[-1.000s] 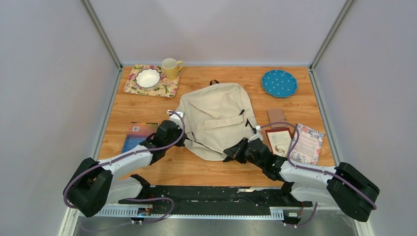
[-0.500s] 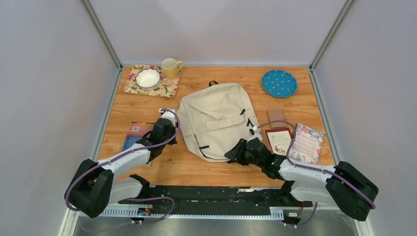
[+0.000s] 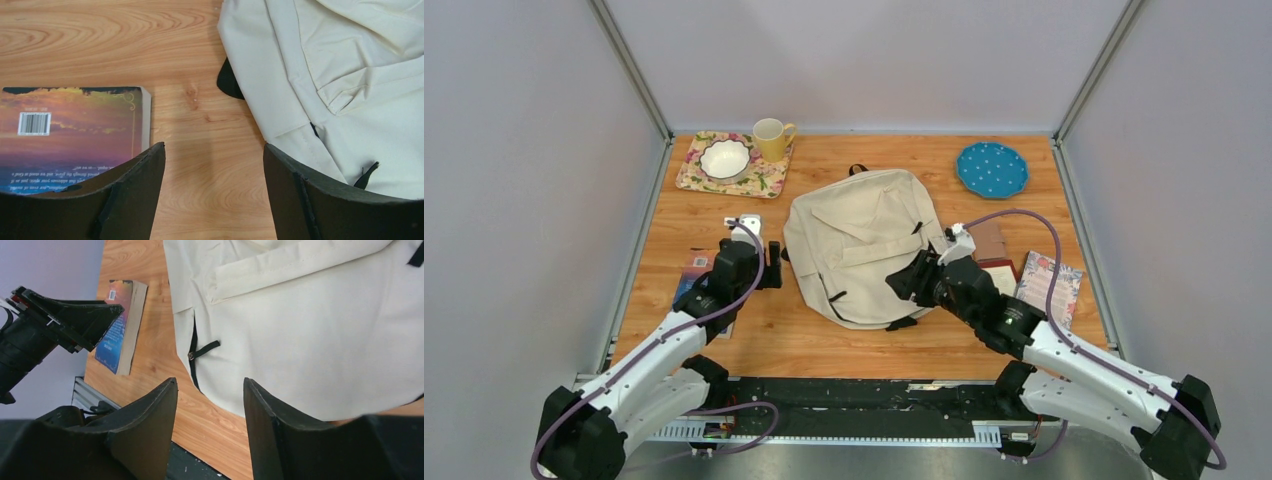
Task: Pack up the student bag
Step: Unzip the student bag at the center of the board, then pick up the book from the center of the board.
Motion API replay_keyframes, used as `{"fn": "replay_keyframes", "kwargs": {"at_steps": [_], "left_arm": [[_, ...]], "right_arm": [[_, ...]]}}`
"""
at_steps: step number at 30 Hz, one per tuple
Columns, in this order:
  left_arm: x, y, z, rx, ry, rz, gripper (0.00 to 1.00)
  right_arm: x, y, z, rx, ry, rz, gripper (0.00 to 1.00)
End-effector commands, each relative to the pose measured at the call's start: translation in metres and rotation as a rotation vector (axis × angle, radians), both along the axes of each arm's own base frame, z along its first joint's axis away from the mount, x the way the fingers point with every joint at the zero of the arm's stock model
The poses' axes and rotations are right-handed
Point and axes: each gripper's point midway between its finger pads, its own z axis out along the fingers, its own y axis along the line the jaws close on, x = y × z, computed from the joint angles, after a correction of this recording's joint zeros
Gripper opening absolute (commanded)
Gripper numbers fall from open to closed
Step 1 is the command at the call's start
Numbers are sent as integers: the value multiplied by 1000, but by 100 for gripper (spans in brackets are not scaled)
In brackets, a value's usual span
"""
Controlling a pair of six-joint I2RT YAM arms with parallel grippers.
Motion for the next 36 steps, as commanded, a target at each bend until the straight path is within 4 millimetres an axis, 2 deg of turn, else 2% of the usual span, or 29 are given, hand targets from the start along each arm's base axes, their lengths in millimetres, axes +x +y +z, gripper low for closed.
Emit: {"fn": "replay_keyframes", "kwargs": {"at_steps": [1,3,8,10,12,13,15,16,17,18,19,20,21,22,23,26,28,29,31,32,33,35,36], "left_arm": [[-1,14,19,21,-12,69,80],[2,17,29,22,-38,89,84],[4,42,40,66,-21,172,87],[2,63,38,72,13,249,89],[3,68,44,19,26,257,89],[3,82,44,-3,41,306,89],[2,85,47,-51,52,298,89],[1,95,46,-59,57,330,89],[1,98,47,-78,64,344,89],[-2,101,43,-91,92,360,89],[-3,107,42,-120,106,392,89],[-1,104,47,-144,109,389,89],[-7,104,41,-159,168,419,89],[-7,104,45,-161,175,428,89],[-2,105,54,-157,162,428,89],[1,122,46,-125,202,499,89],[2,126,33,-118,251,498,89],[-1,134,23,-109,275,528,89],[-2,159,10,-177,285,610,89],[-6,155,-4,-258,316,593,89],[-11,180,-7,-307,303,673,89],[-16,193,-12,-337,316,703,89],[-18,203,-18,-312,330,725,89]], "right_arm": [[6,-25,0,-116,-53,-63,55],[5,-25,-3,-111,-42,-66,55],[-2,3,-6,-70,-10,59,54],[-4,11,-11,-77,20,94,54],[-3,9,-18,-116,46,87,54],[4,3,-15,-134,37,36,55],[14,-14,-15,-190,26,-25,55],[26,-21,-1,-200,-7,-72,55],[31,-32,3,-245,-2,-83,65],[47,-55,10,-250,31,-160,68],[56,-52,34,-204,61,-151,68],[50,-70,25,-251,163,-178,69],[56,-88,26,-253,213,-241,69],[54,-87,29,-247,260,-221,69],[53,-84,44,-232,260,-191,69],[51,-59,57,-178,211,-26,70],[48,-42,53,-127,212,58,70],[55,-29,52,-84,186,95,72],[47,-10,40,-34,217,172,72],[48,0,42,-25,193,199,74],[44,14,42,-34,197,245,75],[36,30,43,-53,206,306,75],[25,47,39,-67,220,370,75]]}}
